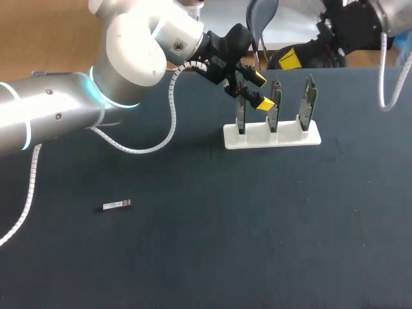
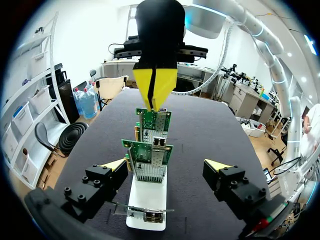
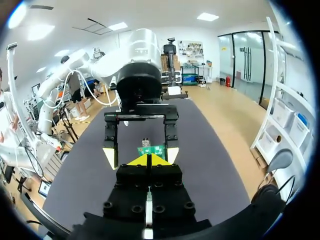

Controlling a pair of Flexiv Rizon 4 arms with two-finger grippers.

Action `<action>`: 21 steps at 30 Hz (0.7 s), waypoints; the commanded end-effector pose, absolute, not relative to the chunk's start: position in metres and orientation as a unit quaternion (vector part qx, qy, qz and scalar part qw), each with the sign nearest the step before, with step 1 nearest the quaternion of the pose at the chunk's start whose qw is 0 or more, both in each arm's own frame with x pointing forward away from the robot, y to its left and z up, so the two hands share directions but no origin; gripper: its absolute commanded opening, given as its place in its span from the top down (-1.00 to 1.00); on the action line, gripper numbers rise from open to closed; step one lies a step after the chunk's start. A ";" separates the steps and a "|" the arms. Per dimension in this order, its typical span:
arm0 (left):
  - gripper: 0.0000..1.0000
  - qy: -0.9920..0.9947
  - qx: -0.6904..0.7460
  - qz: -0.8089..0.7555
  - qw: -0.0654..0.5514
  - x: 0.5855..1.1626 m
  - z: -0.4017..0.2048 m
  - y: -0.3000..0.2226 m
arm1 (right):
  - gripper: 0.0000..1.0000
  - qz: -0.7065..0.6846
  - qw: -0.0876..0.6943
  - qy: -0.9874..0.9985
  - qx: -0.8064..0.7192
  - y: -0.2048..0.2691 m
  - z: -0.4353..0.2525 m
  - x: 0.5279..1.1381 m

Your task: Pick up the optical module with the left hand, and insert it into the network port with the right hand.

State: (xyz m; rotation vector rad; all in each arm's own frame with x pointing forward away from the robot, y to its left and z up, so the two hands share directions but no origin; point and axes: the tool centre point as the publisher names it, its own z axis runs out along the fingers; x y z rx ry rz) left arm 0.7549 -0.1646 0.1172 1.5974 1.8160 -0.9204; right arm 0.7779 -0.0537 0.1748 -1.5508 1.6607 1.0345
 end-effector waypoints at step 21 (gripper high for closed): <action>-1.00 0.676 0.594 -0.341 0.271 0.756 0.118 -0.165 | 1.00 0.400 0.284 0.622 -0.610 -0.147 0.157 0.754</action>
